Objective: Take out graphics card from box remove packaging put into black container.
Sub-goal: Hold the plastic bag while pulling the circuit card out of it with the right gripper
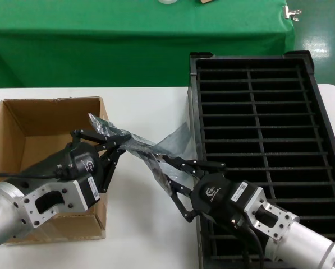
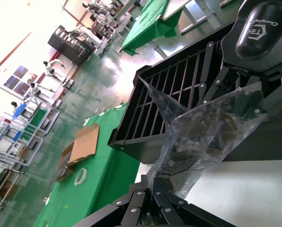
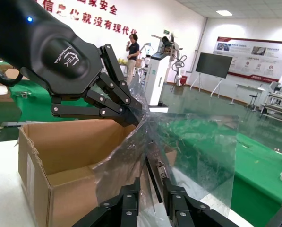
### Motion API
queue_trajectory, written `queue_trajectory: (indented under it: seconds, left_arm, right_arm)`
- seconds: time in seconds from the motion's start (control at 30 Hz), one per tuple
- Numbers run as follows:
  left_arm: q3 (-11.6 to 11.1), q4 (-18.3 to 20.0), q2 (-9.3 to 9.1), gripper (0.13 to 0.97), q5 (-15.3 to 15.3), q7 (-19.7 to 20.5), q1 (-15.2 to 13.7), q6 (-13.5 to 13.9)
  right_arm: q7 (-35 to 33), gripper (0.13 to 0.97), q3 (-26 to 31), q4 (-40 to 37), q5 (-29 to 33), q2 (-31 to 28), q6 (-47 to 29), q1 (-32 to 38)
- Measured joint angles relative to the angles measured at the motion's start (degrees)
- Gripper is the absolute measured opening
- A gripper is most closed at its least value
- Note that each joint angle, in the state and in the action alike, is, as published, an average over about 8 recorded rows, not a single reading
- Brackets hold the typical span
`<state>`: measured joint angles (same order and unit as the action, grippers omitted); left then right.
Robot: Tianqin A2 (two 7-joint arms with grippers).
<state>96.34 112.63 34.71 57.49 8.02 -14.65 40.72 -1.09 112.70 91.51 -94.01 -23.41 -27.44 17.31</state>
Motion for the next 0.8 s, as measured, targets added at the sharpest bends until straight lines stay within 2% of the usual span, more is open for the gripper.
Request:
queue_trajectory:
  seconds: [0.33, 0.47, 0.8]
  left_arm:
    - [0.0, 0.0, 0.0, 0.139, 0.0, 0.0, 0.0, 0.0]
    - [0.0, 0.0, 0.0, 0.139, 0.0, 0.0, 0.0, 0.0]
    - [0.0, 0.0, 0.0, 0.139, 0.0, 0.0, 0.0, 0.0]
  right_arm:
    - [0.53, 0.206, -0.2, 0.08, 0.32, -0.51, 0.1, -0.02]
    - [0.3, 0.206, -0.27, -0.38, 0.34, -0.38, 0.16, 0.18]
    - [-0.42, 0.27, -0.7, -0.79, 0.09, -0.36, 0.21, 0.33]
